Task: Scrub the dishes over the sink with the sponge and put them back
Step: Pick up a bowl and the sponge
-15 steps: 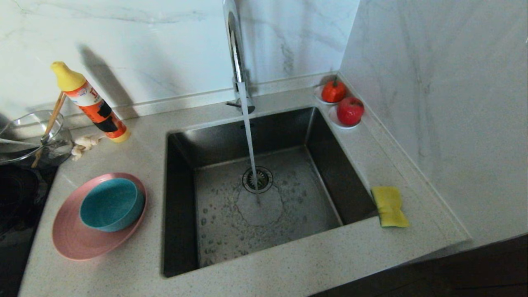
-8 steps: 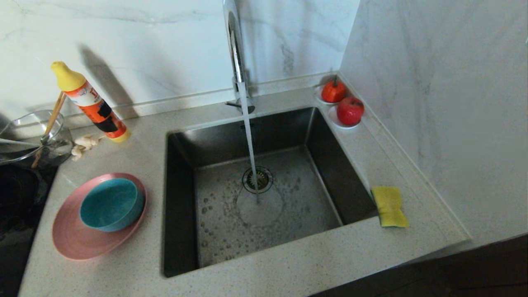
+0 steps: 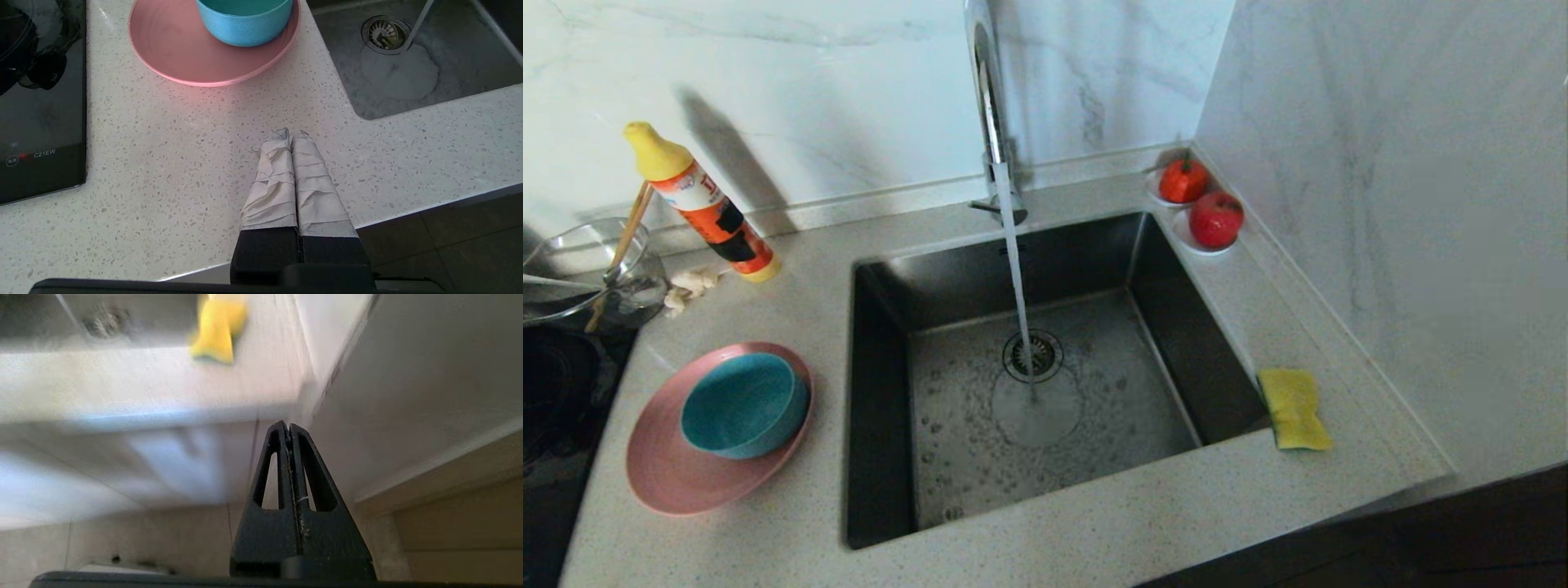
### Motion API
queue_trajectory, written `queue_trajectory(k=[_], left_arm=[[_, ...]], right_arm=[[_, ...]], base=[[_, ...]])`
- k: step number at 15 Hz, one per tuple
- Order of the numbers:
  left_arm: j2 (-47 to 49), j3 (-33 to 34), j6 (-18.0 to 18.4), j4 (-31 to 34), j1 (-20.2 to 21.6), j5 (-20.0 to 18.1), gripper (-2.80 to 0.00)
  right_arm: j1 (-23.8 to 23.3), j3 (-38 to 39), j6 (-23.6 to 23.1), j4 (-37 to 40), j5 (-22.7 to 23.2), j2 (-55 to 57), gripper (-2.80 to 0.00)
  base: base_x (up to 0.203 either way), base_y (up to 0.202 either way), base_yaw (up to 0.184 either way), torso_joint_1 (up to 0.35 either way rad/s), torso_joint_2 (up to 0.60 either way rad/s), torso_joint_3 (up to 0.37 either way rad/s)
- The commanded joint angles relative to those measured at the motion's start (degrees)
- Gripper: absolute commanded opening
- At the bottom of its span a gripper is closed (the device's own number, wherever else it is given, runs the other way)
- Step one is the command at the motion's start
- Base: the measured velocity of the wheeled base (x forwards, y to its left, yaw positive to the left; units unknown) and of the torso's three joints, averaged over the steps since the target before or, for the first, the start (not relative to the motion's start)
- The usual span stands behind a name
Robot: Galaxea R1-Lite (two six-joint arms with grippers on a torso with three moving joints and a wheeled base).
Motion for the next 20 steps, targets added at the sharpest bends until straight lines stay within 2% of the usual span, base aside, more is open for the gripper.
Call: queue_trajectory(k=[1,5,10,13,20], left_arm=[[0.07,0.00,0.04,0.03,0.02,0.03,-2.80],[0.07,0.00,-0.05,0.03,0.02,-0.05,-2.80],[0.07,0.00,-0.14,0.03,0.02,-0.05,-2.80],[0.07,0.00,-0.14,0.03,0.02,-0.01,-2.80],[0.07,0.00,-0.14,0.03,0.02,-0.05,-2.80]], right_arm=[[0.00,-10.47,0.08,9.69,2.49,0.21,-2.80],[-0.06,-27.38,-0.27,26.02,13.59,4.85,-2.80],[-1.79,-33.26,-0.25,27.97,19.50,16.82,-2.80],[-3.39,-35.36,-0.77,27.75,20.73,26.35,-2.80],[-3.64,-42.76,-0.97,27.64,20.23,46.38,-2.80]], base=[[0.000,0.000,0.000,0.000,0.00,0.000],[0.000,0.000,0.000,0.000,0.00,0.000],[0.000,0.000,0.000,0.000,0.00,0.000],[0.000,0.000,0.000,0.000,0.00,0.000],[0.000,0.000,0.000,0.000,0.00,0.000]])
